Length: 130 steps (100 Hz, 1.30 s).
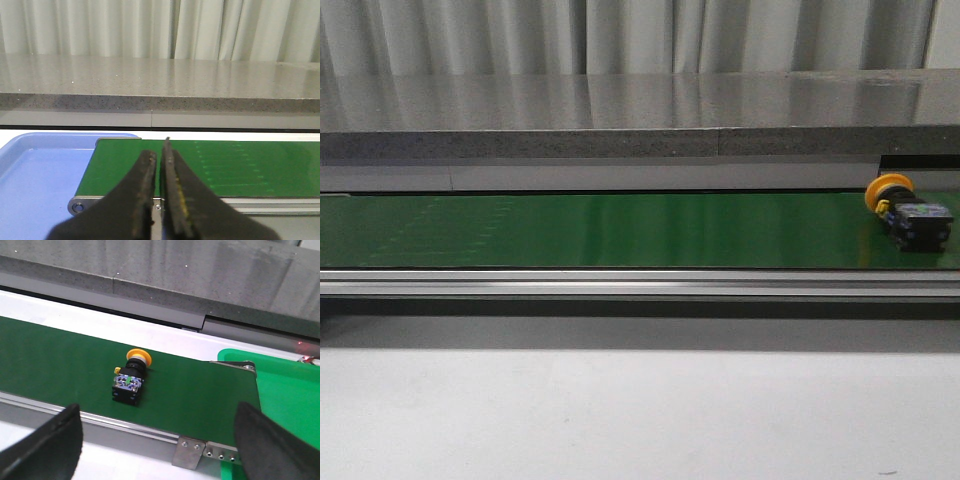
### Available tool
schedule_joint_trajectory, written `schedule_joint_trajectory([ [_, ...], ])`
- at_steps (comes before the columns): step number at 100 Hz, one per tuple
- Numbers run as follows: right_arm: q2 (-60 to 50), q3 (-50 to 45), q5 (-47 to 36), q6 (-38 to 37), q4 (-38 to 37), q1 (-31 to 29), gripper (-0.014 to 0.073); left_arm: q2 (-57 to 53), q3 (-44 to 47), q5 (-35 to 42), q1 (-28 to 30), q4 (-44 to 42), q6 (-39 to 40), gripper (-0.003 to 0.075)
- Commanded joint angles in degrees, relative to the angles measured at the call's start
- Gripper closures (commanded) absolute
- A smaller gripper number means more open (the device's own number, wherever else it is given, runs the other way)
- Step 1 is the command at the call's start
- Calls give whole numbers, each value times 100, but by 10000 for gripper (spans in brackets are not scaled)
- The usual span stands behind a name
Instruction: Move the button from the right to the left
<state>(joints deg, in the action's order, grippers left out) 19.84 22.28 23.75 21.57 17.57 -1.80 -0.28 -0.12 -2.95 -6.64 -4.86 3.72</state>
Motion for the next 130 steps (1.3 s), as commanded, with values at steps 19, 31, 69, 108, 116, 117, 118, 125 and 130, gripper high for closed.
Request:
schedule_joint_trajectory([
  [19, -390, 106, -120, 25, 79, 0, 223, -203, 236, 468, 4, 48, 53, 715],
  [31, -390, 108, -100, 25, 79, 0, 362, -203, 236, 468, 4, 48, 53, 715],
  [69, -390, 108, -75, 25, 79, 0, 662, -203, 236, 468, 4, 48, 53, 715],
  [108, -390, 108, -75, 25, 79, 0, 662, -203, 236, 468, 4, 48, 53, 715],
  [116, -390, 108, -75, 25, 79, 0, 662, -203, 236, 468, 4, 48, 53, 715],
  [117, -390, 108, -75, 25, 79, 0, 662, -203, 236, 468, 4, 48, 53, 715],
  [118, -390, 108, -75, 25, 79, 0, 662, -203, 236, 468, 4, 48, 53, 715],
  [125, -390, 108, -75, 25, 79, 0, 662, -203, 236, 468, 4, 48, 53, 715],
  [130, -390, 108, -75, 25, 79, 0, 662, -203, 236, 468, 4, 48, 53, 715],
])
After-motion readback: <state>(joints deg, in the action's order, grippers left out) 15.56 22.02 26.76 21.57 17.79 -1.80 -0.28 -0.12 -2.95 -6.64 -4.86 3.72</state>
